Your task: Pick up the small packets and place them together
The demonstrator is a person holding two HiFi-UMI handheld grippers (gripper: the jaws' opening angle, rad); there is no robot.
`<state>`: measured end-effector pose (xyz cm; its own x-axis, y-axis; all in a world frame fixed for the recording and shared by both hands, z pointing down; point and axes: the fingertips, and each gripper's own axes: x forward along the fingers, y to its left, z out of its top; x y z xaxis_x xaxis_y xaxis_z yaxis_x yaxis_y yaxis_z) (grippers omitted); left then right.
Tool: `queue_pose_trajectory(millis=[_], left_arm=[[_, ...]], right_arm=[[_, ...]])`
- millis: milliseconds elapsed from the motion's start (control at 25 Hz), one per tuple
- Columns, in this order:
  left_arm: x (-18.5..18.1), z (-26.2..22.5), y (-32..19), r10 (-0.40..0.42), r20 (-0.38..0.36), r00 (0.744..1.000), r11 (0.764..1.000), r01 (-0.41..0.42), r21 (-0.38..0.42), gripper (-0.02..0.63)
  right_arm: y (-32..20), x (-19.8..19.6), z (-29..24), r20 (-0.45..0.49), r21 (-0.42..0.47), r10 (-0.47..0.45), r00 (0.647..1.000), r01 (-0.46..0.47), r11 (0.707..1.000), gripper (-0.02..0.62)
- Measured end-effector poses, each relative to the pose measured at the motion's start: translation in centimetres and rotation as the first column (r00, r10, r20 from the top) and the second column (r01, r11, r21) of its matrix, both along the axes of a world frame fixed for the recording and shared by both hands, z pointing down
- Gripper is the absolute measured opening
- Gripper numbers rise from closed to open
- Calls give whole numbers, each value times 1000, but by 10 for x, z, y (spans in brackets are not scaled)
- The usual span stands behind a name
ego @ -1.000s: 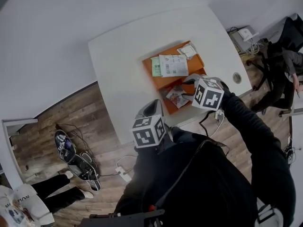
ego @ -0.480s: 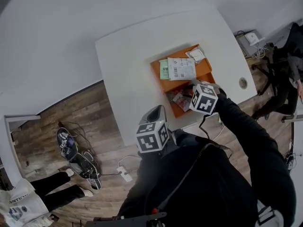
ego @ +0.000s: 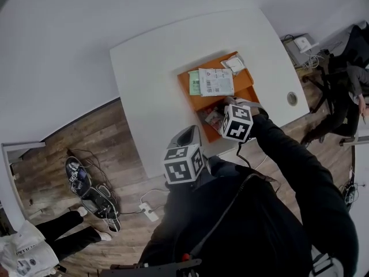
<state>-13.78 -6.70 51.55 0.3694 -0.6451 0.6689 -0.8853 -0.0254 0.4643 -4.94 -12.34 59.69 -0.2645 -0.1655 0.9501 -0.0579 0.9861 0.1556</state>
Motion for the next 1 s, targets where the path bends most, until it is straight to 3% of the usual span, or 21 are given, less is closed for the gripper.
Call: queue_pose_trajectory(millis=[280, 480, 640, 800, 1000], left_arm=[[-2, -4, -1, -3, 12, 1000, 1000, 3, 6, -2], [1, -4, 2, 0, 7, 1000, 1000, 0, 7, -2], [3, -8, 1, -5, -8, 1000, 1000, 5, 17, -2], [5, -11, 1, -3, -8, 1000, 1000, 3, 22, -2], [3, -12, 1, 3, 1, 1000, 1000, -3, 31, -2]], right_arm=[[17, 18, -19, -27, -48, -11, 1000, 9, 999, 26], [27, 40, -52, -10, -97, 40, 999, -41, 994, 26], [-4, 51, -101, 99, -33, 134, 986, -131, 991, 28], [-55, 41, -125, 247, 32, 255, 935, -270, 962, 26], [-89, 29, -116, 247, 71, 276, 929, -301, 951, 28]])
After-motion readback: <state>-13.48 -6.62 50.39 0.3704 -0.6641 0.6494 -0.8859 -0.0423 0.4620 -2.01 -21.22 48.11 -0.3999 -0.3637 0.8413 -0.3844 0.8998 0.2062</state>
